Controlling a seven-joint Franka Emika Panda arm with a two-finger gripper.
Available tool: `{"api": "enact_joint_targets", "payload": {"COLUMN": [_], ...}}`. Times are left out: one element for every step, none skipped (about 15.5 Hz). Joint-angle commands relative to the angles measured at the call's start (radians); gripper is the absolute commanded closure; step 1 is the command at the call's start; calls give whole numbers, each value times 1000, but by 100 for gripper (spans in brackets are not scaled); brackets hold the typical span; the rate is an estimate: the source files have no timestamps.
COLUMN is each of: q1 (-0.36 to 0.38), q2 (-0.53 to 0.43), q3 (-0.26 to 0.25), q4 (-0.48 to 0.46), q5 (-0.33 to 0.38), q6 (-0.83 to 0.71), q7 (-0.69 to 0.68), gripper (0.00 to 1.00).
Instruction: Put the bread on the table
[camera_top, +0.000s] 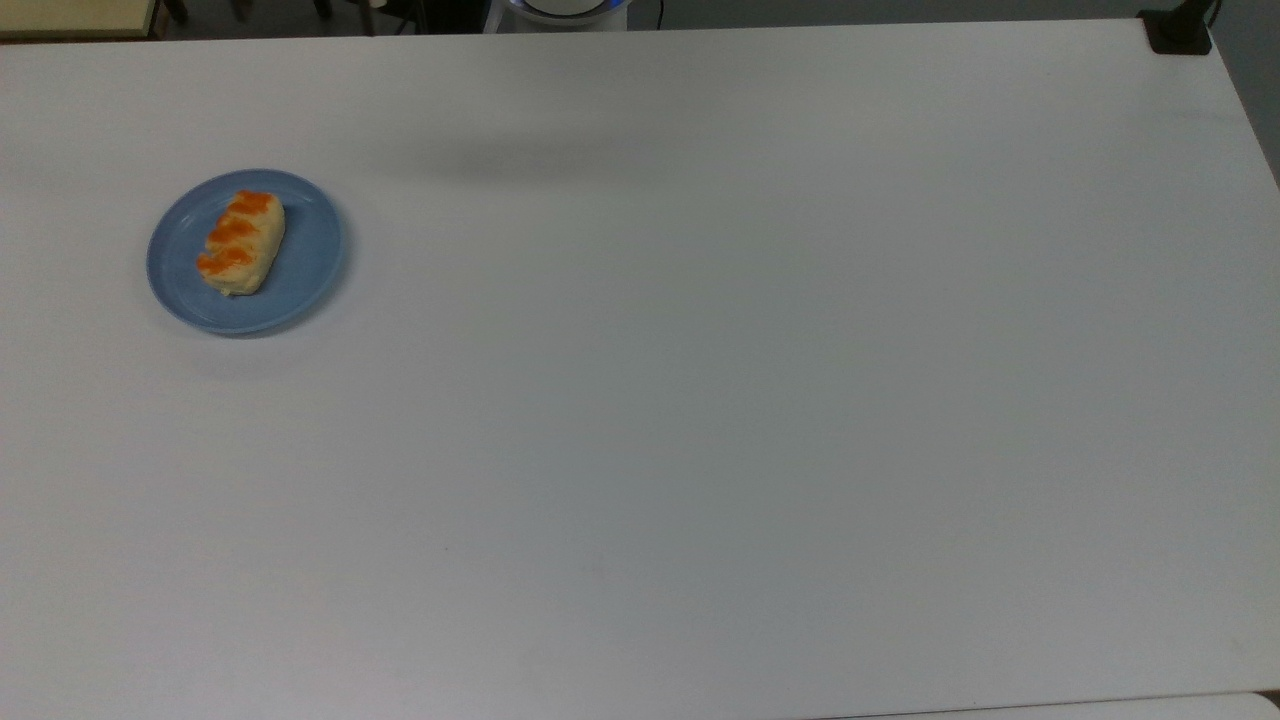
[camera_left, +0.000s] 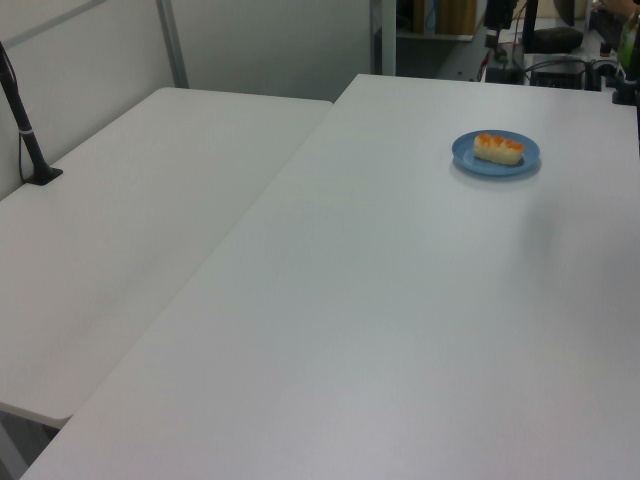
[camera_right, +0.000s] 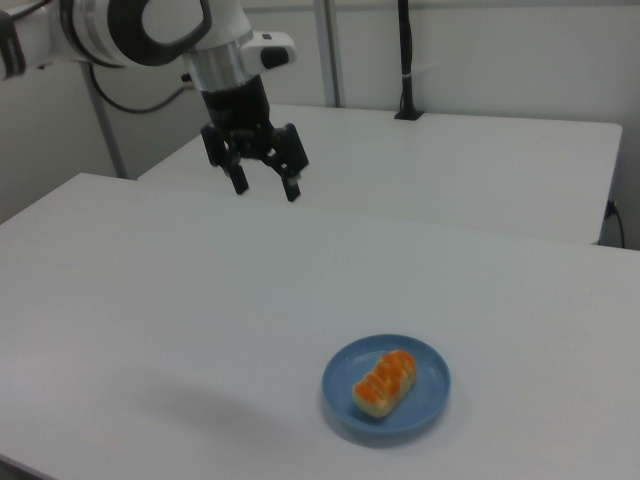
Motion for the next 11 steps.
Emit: {"api": "enact_joint_targets", "payload": {"q1": [-58,-75,-90,-115,-138,-153,-167,-181,-193,-203,-206], "q2": [6,15,18,19,19,18,18,18,18,22,36], "q3": [5,1,-2,-4,-4,-4,-4,-4,-4,-10,-21], "q4": [-39,-59,-77,-112,-150,-196,-248,-296,-339,-377,-402], "q5": [-90,-93,-97,-97,-96,-87,-82,-75,-70,-68,-67], "q6": [-19,-22,-19,-4,39,118,201,283,361,425,484], "q7": [-116,-135,-140,-141,-141,-135,-126,-124,-124,-124,-124], "gripper": [0,0,0,0,0,0,0,0,0,0,0]}}
